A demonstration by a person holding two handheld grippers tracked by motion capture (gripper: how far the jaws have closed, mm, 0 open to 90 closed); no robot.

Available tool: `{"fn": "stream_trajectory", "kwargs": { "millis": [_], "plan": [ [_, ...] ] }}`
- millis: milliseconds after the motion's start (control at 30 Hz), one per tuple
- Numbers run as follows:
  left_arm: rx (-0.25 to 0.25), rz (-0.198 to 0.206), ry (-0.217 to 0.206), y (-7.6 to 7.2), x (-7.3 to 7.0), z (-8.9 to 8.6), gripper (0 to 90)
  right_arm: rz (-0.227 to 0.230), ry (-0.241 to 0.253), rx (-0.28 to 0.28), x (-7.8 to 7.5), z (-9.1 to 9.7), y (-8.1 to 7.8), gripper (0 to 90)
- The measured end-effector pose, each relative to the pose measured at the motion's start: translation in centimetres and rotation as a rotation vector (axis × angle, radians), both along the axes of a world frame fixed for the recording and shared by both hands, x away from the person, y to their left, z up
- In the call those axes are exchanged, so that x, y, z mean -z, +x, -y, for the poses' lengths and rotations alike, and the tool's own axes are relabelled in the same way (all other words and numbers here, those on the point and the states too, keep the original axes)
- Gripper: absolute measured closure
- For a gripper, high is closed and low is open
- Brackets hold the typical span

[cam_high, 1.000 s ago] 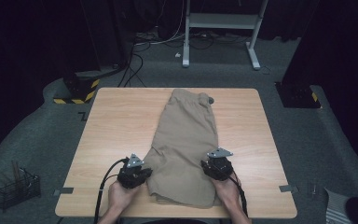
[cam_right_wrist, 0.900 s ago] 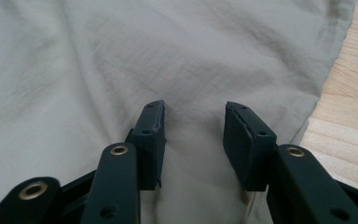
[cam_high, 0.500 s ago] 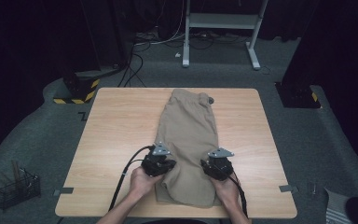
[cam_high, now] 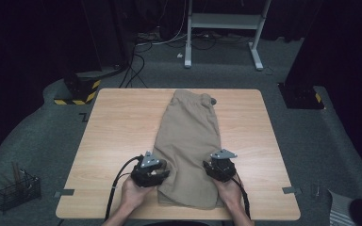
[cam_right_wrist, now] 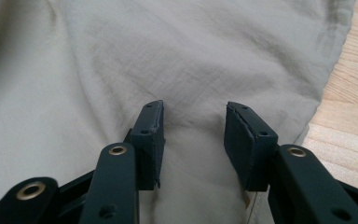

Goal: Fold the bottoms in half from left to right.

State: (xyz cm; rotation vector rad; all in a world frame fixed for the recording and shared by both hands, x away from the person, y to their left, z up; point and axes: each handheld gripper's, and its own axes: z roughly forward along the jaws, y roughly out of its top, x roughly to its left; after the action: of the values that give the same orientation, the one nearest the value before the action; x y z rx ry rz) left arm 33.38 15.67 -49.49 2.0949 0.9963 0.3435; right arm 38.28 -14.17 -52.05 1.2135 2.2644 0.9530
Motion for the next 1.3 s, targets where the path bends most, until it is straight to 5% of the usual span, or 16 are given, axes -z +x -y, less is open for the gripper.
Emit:
{"fn": "stream_trajectory", "kwargs": {
  "millis": [233,433,667,900,1000,1100,1167,1233,1300],
  "plan": [
    [-0.067,-0.004,0.022,-1.7,0.5,-2.5,54.1,-0.001,0.000,0.002,0.0,0.0,0.0,57.7],
    [-0.012,0.013,0.061,-1.6,0.8,-0.5,50.3,-0.003,-0.004,0.006,0.0,-0.1,0.1,57.6],
    [0.055,0.009,0.045,1.1,0.2,3.3,47.8,-0.007,-0.001,0.008,-0.1,-0.1,0.1,57.2],
    [0.071,-0.004,0.128,3.7,1.7,6.6,49.6,0.001,-0.007,0.007,0.0,-0.2,0.2,57.2],
    [0.066,0.010,0.130,4.9,1.8,6.9,51.1,0.008,-0.022,0.018,-0.1,-0.3,0.7,57.5],
    [0.078,0.012,0.157,6.1,1.5,7.0,60.9,0.022,-0.034,0.030,0.0,-0.6,1.5,58.0],
    [0.082,0.024,0.196,6.5,1.0,6.8,80.3,0.017,-0.040,0.037,-0.1,-0.8,2.1,58.2],
    [0.077,0.027,0.157,6.3,0.1,5.9,87.5,0.018,-0.047,0.036,-0.2,-0.8,2.4,58.2],
    [0.079,0.045,0.163,5.6,-1.0,4.9,88.9,0.012,-0.040,0.036,-0.1,-0.7,2.5,58.2]
  ]
}}
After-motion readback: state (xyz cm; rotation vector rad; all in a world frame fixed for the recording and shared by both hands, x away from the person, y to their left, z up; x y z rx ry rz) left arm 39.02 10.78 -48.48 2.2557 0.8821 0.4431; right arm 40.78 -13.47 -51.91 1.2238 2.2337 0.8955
